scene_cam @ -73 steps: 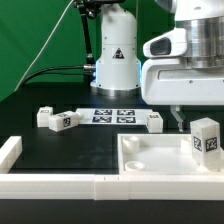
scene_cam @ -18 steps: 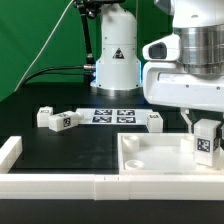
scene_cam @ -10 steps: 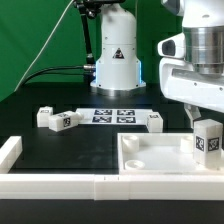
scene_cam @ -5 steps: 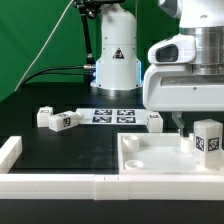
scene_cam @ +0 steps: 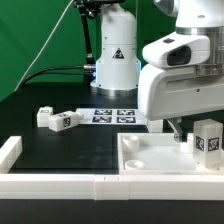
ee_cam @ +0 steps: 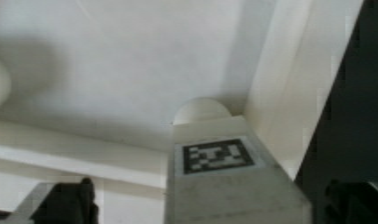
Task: Assemble one leg
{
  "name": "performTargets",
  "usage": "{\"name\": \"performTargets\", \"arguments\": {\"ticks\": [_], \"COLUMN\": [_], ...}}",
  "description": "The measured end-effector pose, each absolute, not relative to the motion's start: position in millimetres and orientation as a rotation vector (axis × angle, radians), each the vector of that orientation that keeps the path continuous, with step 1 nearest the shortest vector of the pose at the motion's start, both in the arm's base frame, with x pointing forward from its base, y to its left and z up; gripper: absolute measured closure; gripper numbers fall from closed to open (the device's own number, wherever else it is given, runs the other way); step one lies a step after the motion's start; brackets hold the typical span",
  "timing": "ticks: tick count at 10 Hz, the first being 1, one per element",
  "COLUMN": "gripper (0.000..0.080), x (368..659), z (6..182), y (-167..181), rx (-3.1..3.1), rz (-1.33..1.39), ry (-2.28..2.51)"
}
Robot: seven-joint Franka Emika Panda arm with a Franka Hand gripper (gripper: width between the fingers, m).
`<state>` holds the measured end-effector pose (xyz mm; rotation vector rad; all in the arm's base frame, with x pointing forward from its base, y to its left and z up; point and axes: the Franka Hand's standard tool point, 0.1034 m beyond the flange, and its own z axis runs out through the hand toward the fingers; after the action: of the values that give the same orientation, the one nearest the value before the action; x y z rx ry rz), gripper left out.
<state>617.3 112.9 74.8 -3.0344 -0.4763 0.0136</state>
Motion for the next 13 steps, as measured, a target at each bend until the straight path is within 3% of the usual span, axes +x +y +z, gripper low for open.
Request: {"name": "performTargets", "arguments": {"ticks": [1, 4, 6, 13], "gripper": [0.0150, 0.0508, 0.0508, 0.0508], "x": [617.3, 617.2, 616.9, 620.8], "z": [74.6, 74.4, 74.2, 72.4], "y": [112.9, 112.9, 113.7, 120.7], "rx": [-3.034, -3.034, -3.047, -2.847], "rz": [0.014, 0.015, 0.018, 0.060], "ry": [-0.476, -0.476, -0.380, 1.094]}}
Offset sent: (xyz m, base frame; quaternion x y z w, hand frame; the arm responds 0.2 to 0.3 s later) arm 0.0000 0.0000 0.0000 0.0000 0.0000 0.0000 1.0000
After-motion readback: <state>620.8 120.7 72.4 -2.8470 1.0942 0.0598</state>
